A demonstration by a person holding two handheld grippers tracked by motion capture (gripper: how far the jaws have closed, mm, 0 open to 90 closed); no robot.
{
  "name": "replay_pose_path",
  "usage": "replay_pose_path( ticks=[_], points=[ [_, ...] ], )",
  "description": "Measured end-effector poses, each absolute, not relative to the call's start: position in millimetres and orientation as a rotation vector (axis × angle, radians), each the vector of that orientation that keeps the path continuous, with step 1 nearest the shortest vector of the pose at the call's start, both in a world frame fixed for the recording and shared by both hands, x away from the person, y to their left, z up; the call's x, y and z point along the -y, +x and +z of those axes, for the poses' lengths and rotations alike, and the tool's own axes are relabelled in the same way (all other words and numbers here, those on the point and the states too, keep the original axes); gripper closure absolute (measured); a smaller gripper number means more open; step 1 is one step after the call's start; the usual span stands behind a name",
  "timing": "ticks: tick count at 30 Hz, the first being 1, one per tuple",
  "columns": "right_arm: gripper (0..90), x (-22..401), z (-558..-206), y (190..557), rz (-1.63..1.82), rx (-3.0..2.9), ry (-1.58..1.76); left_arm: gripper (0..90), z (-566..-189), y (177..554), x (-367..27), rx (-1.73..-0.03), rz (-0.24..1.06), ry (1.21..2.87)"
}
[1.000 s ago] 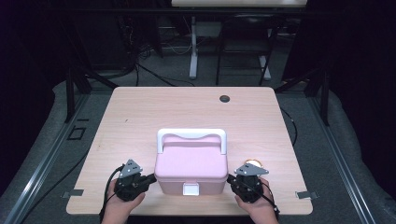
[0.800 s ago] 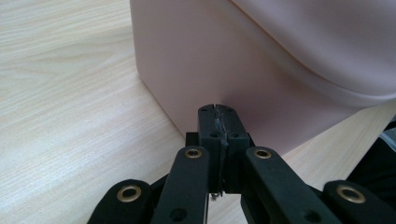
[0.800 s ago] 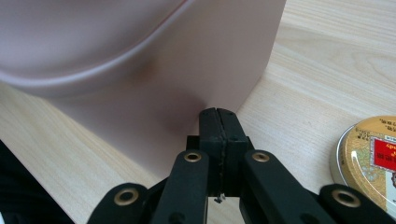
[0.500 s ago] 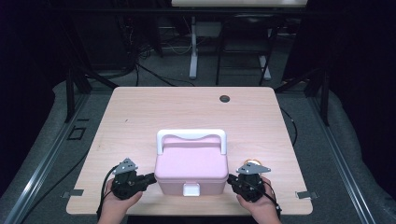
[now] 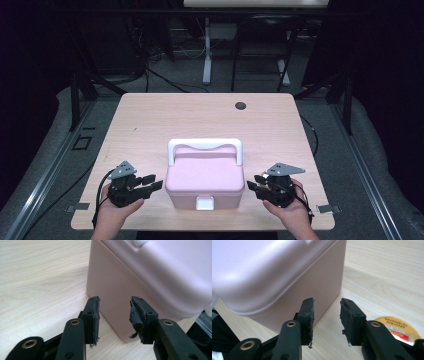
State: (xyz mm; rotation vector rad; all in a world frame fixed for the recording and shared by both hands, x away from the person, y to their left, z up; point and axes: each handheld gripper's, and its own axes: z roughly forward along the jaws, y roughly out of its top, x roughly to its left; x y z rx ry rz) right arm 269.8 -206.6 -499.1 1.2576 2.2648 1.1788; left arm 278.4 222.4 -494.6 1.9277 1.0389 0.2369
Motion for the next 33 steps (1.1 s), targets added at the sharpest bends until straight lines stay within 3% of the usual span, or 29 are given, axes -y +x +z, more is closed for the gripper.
replay_pose_path(
  ticks=[15,33],
  points=[
    [58.1,208,-457,279,1.266,-2.240,1.204,55.8,-463,283,-229,-0.997,0.250,1.915],
    [56.1,195,-444,288,1.294,-2.271,1.162,54.8,-443,294,-213,-0.956,0.219,1.918]
  ],
)
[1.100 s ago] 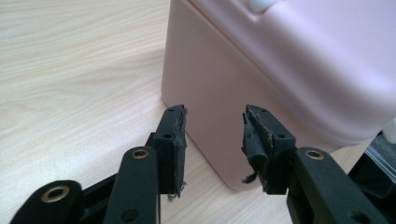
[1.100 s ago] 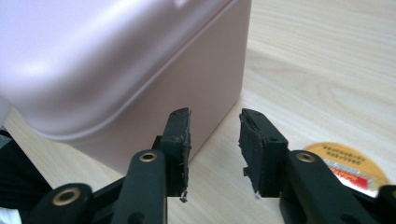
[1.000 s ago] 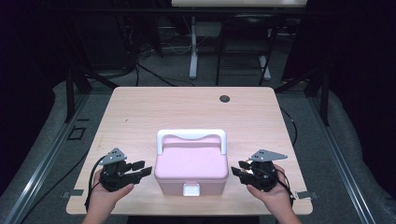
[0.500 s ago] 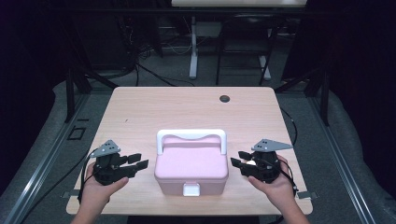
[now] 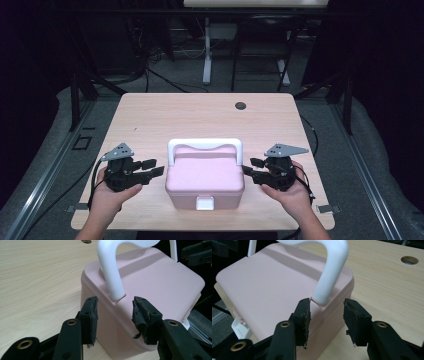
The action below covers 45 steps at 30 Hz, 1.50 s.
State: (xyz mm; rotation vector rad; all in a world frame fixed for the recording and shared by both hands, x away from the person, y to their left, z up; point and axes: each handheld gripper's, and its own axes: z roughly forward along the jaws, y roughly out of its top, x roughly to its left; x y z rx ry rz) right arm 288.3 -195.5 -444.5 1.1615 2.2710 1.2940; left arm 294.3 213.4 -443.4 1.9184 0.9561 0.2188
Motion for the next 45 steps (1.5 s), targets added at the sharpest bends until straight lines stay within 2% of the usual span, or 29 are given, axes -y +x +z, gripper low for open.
replay_pose_path(
  ticks=[29,39,45],
  points=[
    [55.6,178,-446,316,1.365,-2.241,1.217,52.8,-438,328,-188,-0.973,0.186,1.905],
    [60.3,173,-450,314,1.356,-2.230,1.177,55.3,-447,325,-187,-0.971,0.195,1.904],
    [64.6,176,-452,309,1.380,-2.196,1.176,60.8,-453,321,-188,-0.953,0.204,1.898]
  ],
)
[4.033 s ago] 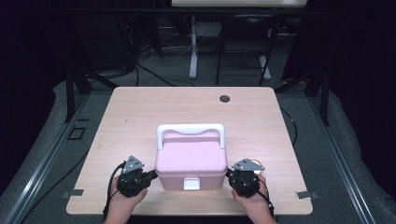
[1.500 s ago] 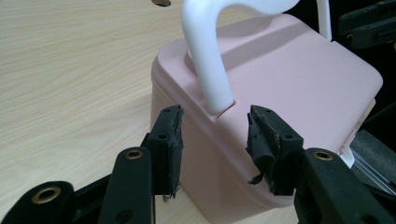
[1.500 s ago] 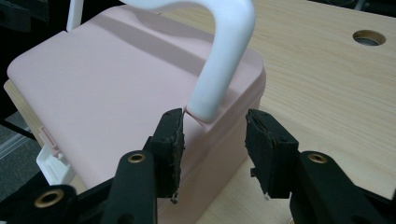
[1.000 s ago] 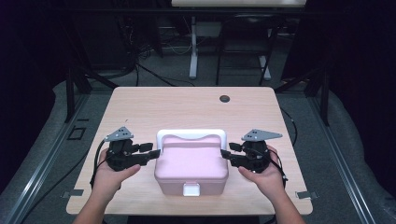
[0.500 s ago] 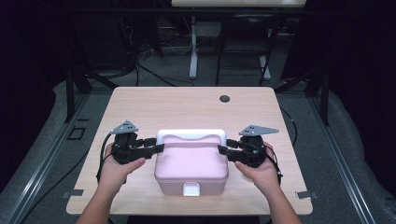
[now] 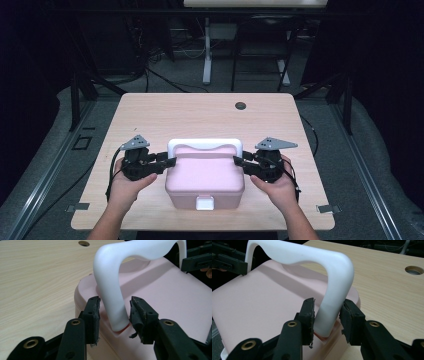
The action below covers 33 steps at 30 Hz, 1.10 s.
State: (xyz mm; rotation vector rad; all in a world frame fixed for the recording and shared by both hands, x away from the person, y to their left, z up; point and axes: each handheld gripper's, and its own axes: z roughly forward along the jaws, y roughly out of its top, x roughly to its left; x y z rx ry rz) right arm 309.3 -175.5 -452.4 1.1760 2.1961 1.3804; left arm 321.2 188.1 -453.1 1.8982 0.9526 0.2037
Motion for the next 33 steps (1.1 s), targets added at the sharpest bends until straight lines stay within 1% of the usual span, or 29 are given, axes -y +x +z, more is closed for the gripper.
replay_pose_path(
  ticks=[4,9,15,25,33],
  points=[
    [65.5,177,-453,307,1.393,-2.201,1.161,63.4,-453,319,-187,-0.951,0.221,1.898],
    [68.7,177,-454,303,1.401,-2.196,1.136,68.8,-452,315,-187,-0.940,0.238,1.900],
    [71.5,177,-451,298,1.391,-2.202,1.120,72.6,-452,312,-189,-0.924,0.240,1.906],
    [73.1,178,-451,296,1.392,-2.209,1.101,73.3,-451,308,-187,-0.919,0.268,1.918],
    [73.3,178,-451,295,1.392,-2.217,1.101,73.4,-449,306,-187,-0.924,0.260,1.931]
  ],
)
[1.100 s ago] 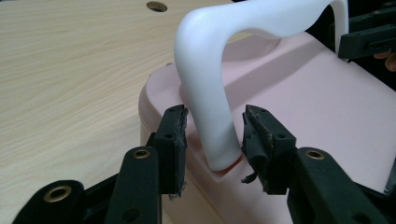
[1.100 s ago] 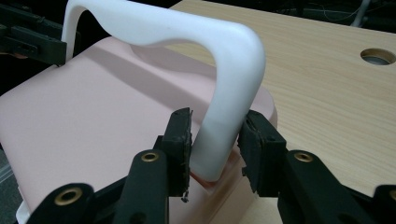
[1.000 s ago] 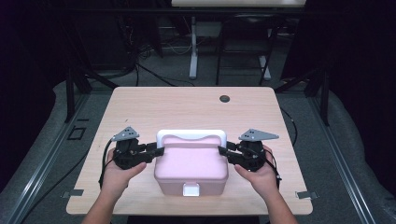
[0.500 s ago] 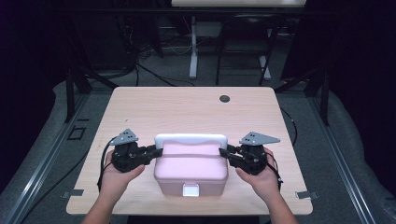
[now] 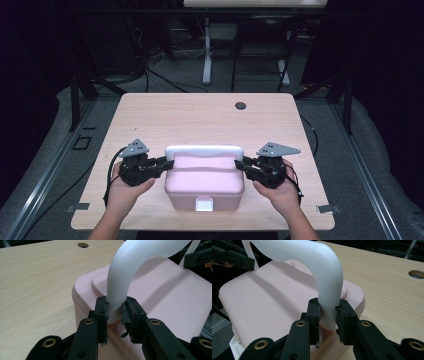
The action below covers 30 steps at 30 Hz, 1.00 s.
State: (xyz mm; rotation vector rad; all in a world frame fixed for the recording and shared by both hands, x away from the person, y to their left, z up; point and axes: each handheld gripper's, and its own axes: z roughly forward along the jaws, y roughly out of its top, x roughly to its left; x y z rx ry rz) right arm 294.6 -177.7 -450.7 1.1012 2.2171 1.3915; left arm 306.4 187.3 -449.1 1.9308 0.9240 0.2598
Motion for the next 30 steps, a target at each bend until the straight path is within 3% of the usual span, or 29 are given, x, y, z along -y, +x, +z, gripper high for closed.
replay_pose_path(
  ticks=[30],
  points=[
    [73.6,176.4,-444.7,288.3,1.412,-2.227,1.075,73.5,-439.6,300.2,-191.0,-0.907,0.245,1.958]
  ],
)
